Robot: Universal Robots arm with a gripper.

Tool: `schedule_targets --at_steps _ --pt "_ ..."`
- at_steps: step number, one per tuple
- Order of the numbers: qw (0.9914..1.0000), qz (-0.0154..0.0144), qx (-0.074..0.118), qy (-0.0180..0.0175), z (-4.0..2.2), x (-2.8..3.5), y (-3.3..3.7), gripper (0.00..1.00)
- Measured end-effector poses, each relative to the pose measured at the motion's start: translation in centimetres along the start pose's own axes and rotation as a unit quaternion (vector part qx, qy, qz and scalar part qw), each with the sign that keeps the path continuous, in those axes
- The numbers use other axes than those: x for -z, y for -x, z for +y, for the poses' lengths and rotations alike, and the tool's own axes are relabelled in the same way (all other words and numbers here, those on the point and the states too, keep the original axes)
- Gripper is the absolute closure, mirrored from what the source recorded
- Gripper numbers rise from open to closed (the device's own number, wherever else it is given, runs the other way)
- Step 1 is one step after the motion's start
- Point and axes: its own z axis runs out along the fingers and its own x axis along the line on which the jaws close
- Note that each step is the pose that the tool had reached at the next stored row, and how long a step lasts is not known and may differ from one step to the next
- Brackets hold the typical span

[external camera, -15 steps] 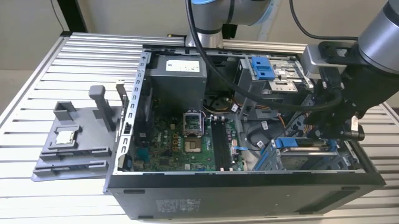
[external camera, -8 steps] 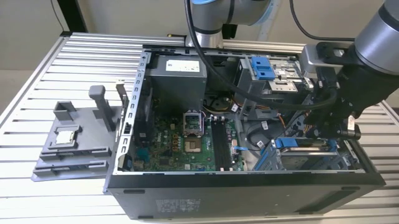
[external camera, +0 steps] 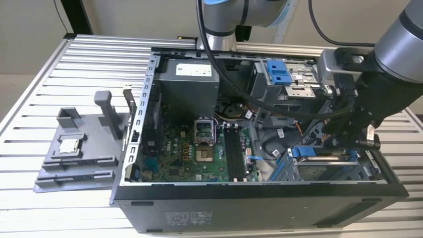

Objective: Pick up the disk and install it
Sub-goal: 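Insert the first disk wire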

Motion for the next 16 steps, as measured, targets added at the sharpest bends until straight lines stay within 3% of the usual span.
schedule_targets --at_steps 4,5,16 --pt "1.00000 0.0003 -0.002 -0.0003 -0.01 -0.07 0.00 0.00" --pt "1.00000 0.0005 -0.002 -0.0003 -0.01 -0.06 -0.01 1.00" --pt "1.00000 0.0000 -0.003 -0.0003 -0.01 -0.09 0.00 1.00"
